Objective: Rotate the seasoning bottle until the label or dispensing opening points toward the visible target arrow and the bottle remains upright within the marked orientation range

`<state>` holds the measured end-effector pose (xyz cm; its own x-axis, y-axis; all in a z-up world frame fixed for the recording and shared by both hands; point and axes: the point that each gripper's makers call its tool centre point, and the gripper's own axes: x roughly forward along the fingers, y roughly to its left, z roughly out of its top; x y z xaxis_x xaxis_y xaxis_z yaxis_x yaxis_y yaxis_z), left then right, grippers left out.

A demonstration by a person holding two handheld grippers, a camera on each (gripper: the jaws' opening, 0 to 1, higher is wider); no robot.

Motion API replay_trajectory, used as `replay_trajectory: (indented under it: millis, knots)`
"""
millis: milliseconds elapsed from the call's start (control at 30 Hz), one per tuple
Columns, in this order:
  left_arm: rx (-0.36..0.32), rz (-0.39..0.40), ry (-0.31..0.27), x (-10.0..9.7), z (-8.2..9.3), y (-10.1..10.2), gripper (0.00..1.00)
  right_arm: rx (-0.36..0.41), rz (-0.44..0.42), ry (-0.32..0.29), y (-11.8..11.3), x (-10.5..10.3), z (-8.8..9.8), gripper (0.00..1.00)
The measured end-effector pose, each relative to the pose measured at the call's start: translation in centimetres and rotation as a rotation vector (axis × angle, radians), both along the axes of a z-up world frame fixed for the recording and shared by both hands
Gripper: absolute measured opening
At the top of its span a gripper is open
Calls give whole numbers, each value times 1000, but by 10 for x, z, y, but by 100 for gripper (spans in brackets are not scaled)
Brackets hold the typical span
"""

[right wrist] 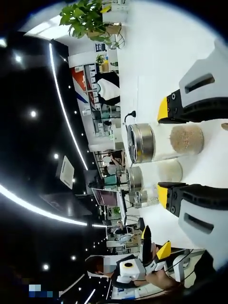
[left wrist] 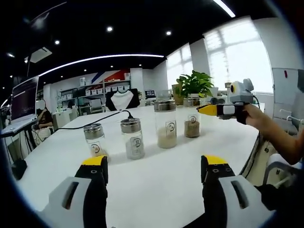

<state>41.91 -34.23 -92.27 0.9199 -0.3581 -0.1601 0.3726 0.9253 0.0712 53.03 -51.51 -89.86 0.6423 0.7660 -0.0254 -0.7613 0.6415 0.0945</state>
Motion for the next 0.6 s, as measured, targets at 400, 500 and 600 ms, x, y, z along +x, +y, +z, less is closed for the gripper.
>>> replay_trajectory:
  millis: [400,500,600]
  knots:
    - [0,-7,-1,-13,2,8,90,-26,-36,14,-5,-26,-8,52]
    - [-13,-6,-1,-15,2,11,90,-40,-55,22,-8,-36,-10,56]
    - [-16,-2,-2,-17,2,12,90,-52,-63,23,-9,-47,-11,58]
